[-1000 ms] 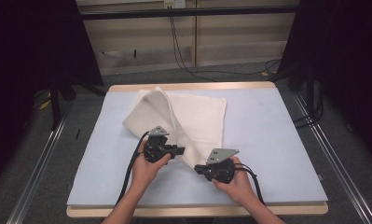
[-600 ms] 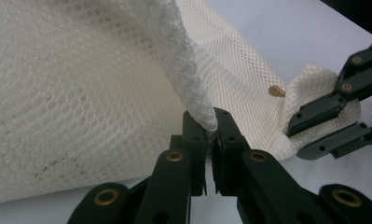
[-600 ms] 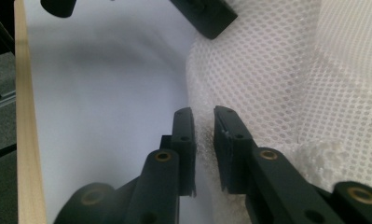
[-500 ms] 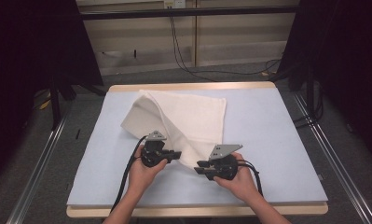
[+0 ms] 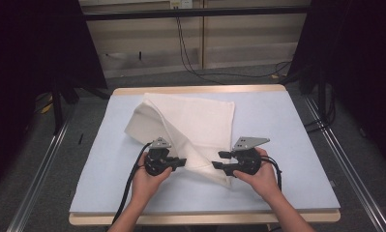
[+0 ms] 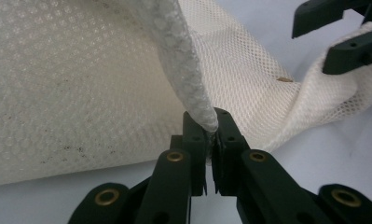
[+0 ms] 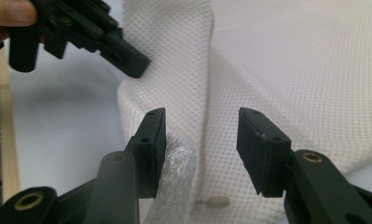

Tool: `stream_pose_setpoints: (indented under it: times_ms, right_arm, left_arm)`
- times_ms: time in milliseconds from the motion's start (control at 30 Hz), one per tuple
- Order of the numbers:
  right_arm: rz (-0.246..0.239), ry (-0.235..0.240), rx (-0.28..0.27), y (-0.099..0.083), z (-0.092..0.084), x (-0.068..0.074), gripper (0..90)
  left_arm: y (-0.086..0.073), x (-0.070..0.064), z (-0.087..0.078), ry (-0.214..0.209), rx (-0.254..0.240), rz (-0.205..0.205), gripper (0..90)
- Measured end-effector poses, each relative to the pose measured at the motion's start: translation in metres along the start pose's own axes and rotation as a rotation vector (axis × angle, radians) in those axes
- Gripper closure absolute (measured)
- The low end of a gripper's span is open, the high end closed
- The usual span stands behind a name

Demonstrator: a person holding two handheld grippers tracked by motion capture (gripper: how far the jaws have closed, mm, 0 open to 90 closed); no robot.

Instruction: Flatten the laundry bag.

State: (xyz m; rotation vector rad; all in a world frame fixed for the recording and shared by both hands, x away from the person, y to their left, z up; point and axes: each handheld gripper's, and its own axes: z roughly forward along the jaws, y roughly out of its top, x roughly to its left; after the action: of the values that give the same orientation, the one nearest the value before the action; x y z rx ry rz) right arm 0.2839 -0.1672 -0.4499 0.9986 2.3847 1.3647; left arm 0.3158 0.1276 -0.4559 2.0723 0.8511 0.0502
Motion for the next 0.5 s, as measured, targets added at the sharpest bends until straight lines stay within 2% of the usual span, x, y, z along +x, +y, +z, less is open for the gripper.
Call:
stream_pose_setpoints:
  times_ms: [167,333,400,500]
  right_arm:
    - [0.023,-0.007,0.008,-0.002,0.003,-0.008,50.9]
    - [0.059,0.013,-0.009,0.001,0.004,-0.014,45.4]
    - [0.070,0.002,-0.017,0.002,0.004,-0.017,44.1]
    - [0.111,-0.036,-0.027,0.004,0.004,-0.022,45.8]
  left_arm:
    - [-0.001,-0.003,-0.003,0.000,-0.010,0.002,85.5]
    - [-0.004,-0.003,-0.007,0.007,-0.013,-0.002,85.6]
    - [-0.006,-0.003,-0.009,0.010,-0.014,-0.009,85.6]
    - [-0.008,-0.002,-0.012,0.018,-0.010,-0.008,85.6]
